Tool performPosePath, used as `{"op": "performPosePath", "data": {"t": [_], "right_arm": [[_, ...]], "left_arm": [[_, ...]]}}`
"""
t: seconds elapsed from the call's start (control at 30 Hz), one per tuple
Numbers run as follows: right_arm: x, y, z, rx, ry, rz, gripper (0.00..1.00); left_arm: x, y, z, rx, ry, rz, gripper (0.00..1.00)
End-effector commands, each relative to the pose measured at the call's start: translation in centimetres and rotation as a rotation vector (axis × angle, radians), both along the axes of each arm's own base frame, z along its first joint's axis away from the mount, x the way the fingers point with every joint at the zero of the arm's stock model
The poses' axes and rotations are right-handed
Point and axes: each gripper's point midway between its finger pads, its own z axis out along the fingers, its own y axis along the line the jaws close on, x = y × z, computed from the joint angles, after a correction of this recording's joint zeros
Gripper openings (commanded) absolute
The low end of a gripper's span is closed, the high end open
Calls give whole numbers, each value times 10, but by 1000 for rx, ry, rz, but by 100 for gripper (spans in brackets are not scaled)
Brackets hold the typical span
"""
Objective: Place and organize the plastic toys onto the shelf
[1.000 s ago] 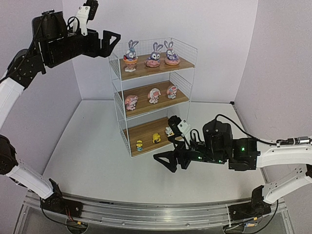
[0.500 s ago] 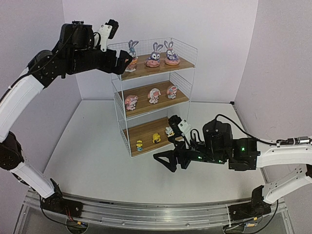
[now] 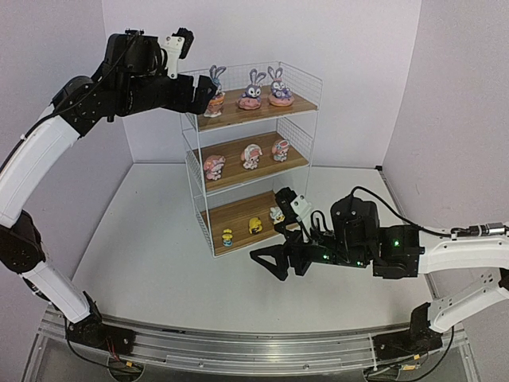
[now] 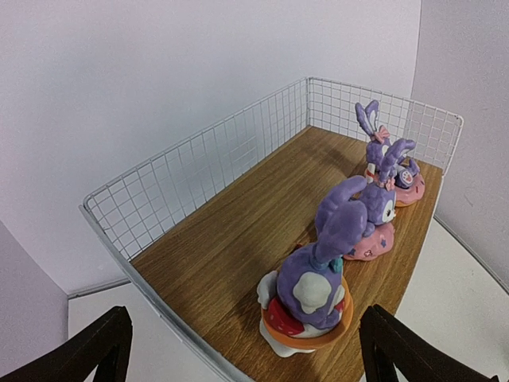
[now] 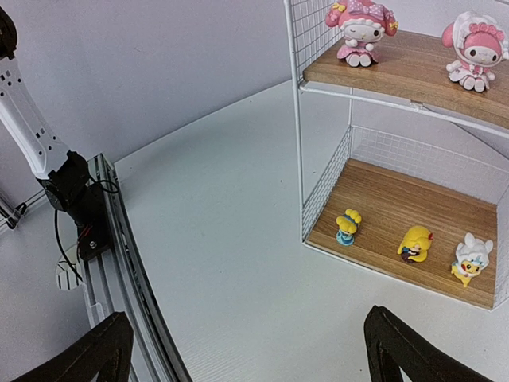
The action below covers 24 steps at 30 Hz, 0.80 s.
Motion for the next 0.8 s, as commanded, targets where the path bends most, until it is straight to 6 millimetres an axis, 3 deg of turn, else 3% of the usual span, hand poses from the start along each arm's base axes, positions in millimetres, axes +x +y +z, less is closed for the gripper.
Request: {"op": "performPosePath", "data": {"t": [0.0,0.37,0.77], "right_arm": [[5,3,11,29,-7,-20,98],[5,1,13,36,-7,-26,98],[5,1,12,34,-8,-30,98]], "left_arm": [[-1,11,23,-59,-43,34,100],[8,13,15,-32,-32,89,100],[6,20,23,-65,-59,111,99]]}}
